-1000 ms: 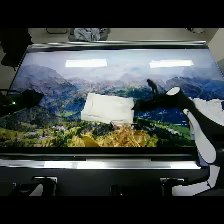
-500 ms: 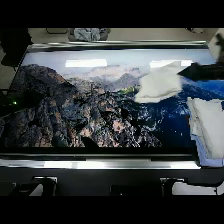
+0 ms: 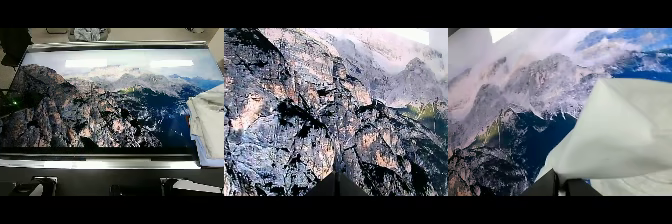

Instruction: Fold the shirts.

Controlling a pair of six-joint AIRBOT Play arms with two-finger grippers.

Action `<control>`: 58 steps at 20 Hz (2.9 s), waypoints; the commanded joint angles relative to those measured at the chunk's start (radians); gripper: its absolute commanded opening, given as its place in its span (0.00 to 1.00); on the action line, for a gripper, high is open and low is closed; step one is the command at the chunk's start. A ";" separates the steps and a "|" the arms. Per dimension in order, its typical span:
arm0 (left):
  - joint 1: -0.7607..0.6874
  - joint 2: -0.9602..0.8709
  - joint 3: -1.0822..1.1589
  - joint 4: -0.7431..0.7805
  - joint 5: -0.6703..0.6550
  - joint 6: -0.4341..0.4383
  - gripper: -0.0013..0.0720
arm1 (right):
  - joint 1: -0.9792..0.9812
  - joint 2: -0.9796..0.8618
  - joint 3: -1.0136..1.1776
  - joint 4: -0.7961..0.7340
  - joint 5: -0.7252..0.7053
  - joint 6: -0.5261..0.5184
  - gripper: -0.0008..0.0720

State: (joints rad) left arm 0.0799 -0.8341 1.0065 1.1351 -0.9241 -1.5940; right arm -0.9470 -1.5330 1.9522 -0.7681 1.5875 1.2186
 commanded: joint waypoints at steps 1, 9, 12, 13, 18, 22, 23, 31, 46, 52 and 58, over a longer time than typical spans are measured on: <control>0.000 -0.001 0.000 0.000 0.001 0.000 0.06 | -0.141 0.017 0.036 -0.004 0.126 0.031 0.06; 0.000 0.000 0.000 -0.001 0.088 0.000 0.06 | -0.197 0.114 0.010 -0.185 0.263 0.034 0.06; 0.000 0.000 0.000 -0.001 0.094 0.000 0.06 | -0.177 0.173 -0.119 -0.349 0.264 0.003 0.06; 0.000 0.000 0.000 -0.001 0.094 0.000 0.06 | -0.177 0.204 -0.196 -0.421 0.264 -0.010 0.06; 0.000 0.002 0.000 -0.002 0.094 0.000 0.06 | -0.177 0.303 -0.562 -0.767 0.200 -0.083 0.06; 0.000 0.010 0.004 -0.009 0.095 0.000 0.06 | -0.177 0.302 -0.674 -0.764 0.056 -0.084 0.06; 0.000 0.011 0.004 -0.009 0.094 0.000 0.06 | -0.177 0.301 -0.677 -0.794 0.026 -0.087 0.12; -0.027 -0.035 0.238 0.015 0.073 0.105 0.06 | -0.018 0.301 -0.310 -0.732 -0.420 -0.247 0.92; -0.210 -0.341 0.129 0.497 -0.408 -0.030 0.84 | 0.990 0.081 -0.501 -0.746 0.012 -0.156 0.79; -0.210 -0.343 0.131 0.496 -0.410 -0.029 0.84 | 0.990 0.082 -0.501 -0.763 0.019 -0.164 0.79; -0.210 -0.343 0.131 0.496 -0.410 -0.029 0.84 | 0.990 0.082 -0.501 -0.763 0.019 -0.164 0.79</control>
State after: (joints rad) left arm -0.1307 -1.1774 1.1393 1.6310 -1.3350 -1.6234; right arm 0.0414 -1.4509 1.4517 -1.5303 1.6039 1.0550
